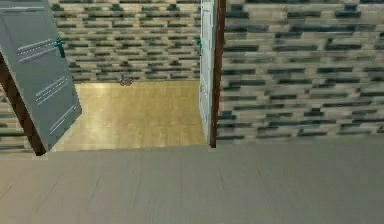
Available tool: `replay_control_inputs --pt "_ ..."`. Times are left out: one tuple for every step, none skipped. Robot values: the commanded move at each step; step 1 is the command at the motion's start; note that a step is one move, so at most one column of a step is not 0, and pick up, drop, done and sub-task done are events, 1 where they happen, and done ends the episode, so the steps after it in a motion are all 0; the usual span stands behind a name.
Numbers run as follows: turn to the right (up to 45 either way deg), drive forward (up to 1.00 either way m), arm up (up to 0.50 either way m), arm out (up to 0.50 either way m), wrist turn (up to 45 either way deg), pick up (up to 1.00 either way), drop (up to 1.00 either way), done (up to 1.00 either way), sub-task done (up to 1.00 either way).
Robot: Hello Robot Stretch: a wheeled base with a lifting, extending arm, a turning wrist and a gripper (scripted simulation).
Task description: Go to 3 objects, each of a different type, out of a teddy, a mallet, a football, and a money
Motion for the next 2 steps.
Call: replay_control_inputs --pt "-45.0 0.0 0.0 0.0 0.0 0.0 0.0 0.0 0.0" --pt "0.0 0.45 0.0 0.0 0.0 0.0 0.0 0.0 0.0"
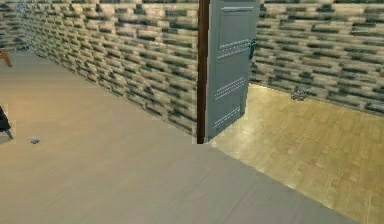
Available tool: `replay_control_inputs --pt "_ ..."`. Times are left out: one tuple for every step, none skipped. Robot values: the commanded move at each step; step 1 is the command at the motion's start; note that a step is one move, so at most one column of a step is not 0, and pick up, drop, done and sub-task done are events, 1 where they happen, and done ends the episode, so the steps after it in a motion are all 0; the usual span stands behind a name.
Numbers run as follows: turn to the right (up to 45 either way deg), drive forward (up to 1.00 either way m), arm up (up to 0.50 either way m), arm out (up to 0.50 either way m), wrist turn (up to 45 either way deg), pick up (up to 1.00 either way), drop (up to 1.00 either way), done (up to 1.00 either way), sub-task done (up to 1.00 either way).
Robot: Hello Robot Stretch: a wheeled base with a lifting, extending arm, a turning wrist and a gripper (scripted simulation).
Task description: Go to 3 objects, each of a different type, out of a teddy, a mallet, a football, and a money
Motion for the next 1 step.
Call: replay_control_inputs --pt "-42.0 0.0 0.0 0.0 0.0 0.0 0.0 0.0 0.0"
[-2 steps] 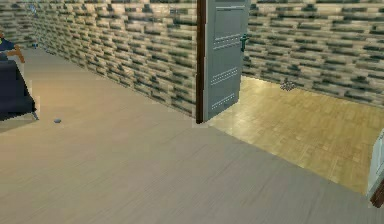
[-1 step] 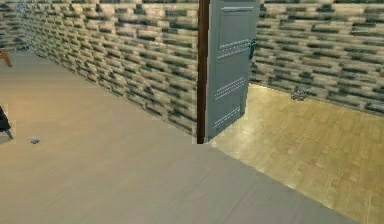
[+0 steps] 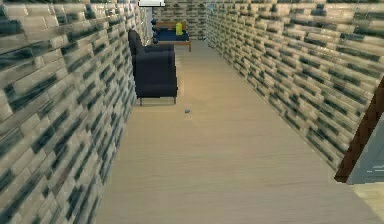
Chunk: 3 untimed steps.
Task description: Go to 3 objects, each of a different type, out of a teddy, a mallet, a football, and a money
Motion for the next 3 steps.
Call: replay_control_inputs --pt "0.0 0.2 0.0 0.0 0.0 0.0 0.0 0.0 0.0" --pt "9.0 0.0 0.0 0.0 0.0 0.0 0.0 0.0 0.0" --pt "0.0 1.0 0.0 0.0 0.0 0.0 0.0 0.0 0.0"
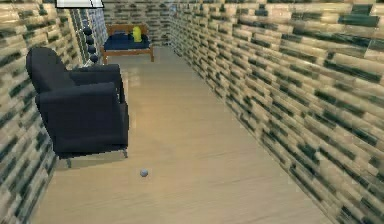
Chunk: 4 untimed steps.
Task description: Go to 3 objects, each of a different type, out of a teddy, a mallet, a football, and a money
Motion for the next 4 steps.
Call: replay_control_inputs --pt "3.0 0.0 0.0 0.0 0.0 0.0 0.0 0.0 0.0" --pt "0.0 1.0 0.0 0.0 0.0 0.0 0.0 0.0 0.0" --pt "0.0 0.5 0.0 0.0 0.0 0.0 0.0 0.0 0.0" --pt "-12.0 0.0 0.0 0.0 0.0 0.0 0.0 0.0 0.0"
